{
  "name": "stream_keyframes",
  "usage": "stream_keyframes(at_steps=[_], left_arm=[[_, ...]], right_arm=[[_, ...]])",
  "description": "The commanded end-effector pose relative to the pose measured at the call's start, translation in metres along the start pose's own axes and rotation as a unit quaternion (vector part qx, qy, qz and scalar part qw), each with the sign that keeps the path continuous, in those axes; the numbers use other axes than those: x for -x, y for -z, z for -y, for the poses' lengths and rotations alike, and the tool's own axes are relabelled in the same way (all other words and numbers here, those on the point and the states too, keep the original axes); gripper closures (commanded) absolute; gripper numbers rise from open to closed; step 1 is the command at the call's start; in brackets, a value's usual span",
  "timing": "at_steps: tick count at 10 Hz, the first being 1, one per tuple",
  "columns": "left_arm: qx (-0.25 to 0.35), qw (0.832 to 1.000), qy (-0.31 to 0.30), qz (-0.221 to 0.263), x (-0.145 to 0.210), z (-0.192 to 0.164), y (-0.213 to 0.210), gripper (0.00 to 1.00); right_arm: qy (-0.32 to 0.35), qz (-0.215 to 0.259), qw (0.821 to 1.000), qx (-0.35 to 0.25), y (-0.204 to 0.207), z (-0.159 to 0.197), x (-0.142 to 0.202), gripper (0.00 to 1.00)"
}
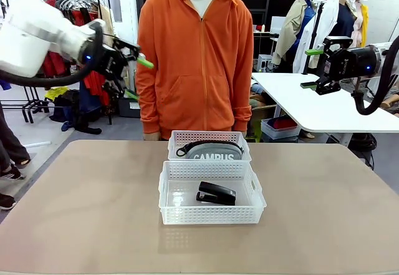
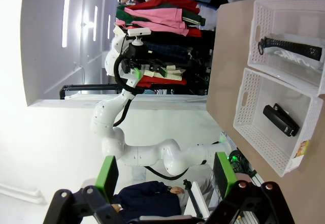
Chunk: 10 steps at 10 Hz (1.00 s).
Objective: Distribute items into two baskets.
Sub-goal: Place the picked Stapler into the Organizing basket as instructed by the person.
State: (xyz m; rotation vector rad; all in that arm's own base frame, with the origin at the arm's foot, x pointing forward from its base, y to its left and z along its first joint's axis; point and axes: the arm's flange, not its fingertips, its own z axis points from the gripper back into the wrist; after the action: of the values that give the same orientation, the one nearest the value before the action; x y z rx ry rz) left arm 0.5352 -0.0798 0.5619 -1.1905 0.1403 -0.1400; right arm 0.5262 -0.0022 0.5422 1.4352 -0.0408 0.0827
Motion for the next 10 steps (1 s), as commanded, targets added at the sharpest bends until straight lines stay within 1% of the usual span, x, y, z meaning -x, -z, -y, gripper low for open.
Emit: stream_keyframes(at_steps=[1, 2, 6, 8, 10], left_arm=[[0.056, 0.995, 0.003, 0.08, 0.018, -0.013, -0.007, 0.0], [0.092, 0.991, 0.007, 0.096, 0.026, -0.017, -0.016, 0.0], [0.138, 0.98, 0.033, 0.141, 0.032, -0.031, -0.029, 0.0], [0.147, 0.978, 0.04, 0.14, 0.034, -0.032, -0.03, 0.0], [0.133, 0.981, 0.056, 0.132, 0.034, -0.032, -0.029, 0.0]], right_arm=[[-0.002, -0.001, 1.0, 0.0, 0.0, -0.003, 0.0, 0.0], [-0.002, -0.001, 1.0, 0.0, 0.0, -0.003, 0.0, 0.0], [-0.002, -0.001, 1.0, 0.0, 0.0, -0.003, 0.0, 0.0], [-0.002, -0.001, 1.0, 0.0, 0.0, -0.003, 0.0, 0.0], [-0.002, -0.001, 1.0, 0.0, 0.0, -0.003, 0.0, 0.0]])
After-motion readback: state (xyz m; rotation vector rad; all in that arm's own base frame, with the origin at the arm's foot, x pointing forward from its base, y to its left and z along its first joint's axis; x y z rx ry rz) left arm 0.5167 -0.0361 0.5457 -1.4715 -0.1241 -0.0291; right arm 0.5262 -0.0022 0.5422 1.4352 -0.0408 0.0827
